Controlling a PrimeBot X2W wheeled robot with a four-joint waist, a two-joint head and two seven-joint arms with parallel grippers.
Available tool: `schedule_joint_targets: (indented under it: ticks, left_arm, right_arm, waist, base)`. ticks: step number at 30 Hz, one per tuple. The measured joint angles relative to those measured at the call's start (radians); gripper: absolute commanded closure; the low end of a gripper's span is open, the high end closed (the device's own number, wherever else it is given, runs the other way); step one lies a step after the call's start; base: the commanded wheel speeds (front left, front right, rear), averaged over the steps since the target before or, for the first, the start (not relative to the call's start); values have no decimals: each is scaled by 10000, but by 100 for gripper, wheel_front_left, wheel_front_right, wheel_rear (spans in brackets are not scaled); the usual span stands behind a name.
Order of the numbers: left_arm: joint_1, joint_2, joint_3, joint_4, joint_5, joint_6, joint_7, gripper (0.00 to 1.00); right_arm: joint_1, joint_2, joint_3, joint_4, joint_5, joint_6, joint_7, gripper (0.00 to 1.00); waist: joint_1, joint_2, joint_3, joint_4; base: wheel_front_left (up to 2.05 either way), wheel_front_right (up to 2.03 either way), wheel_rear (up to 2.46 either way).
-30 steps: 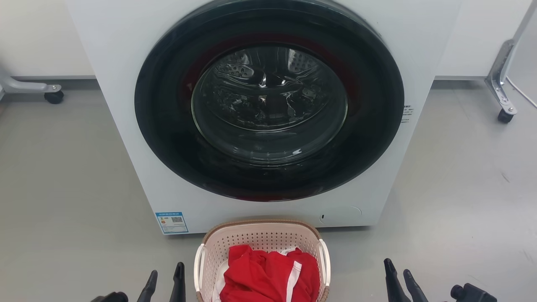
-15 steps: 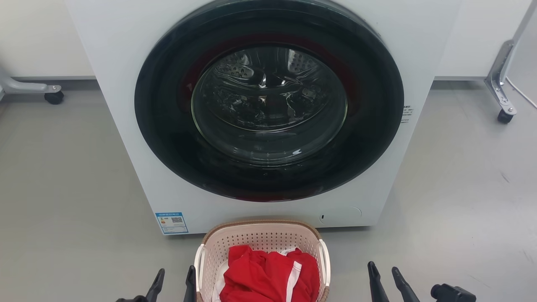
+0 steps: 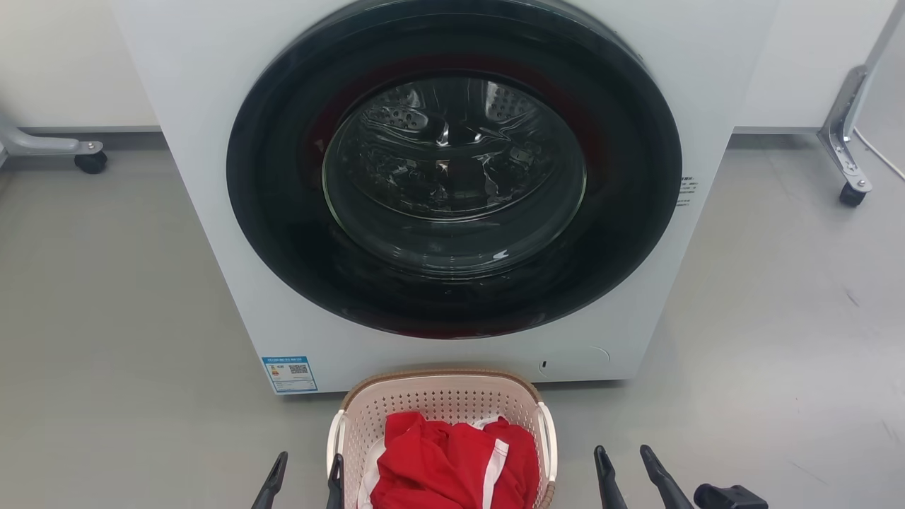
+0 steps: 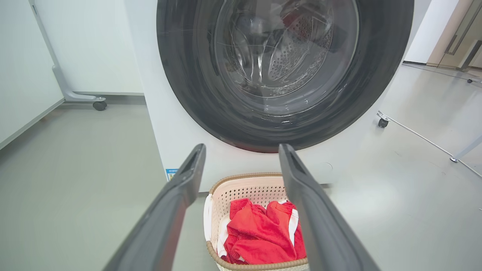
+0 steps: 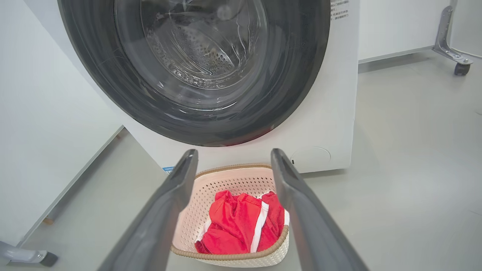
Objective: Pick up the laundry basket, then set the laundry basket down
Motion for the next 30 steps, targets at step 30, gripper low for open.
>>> schedule_joint_targets:
  ticks: [30]
  left_arm:
    - [10, -159, 360, 38, 499, 125, -263, 0]
  right_arm:
    - [7, -10, -222, -364, -880, -86, -265, 0]
  waist:
    - [0, 0, 19, 9]
  base:
    - [0, 0, 0]
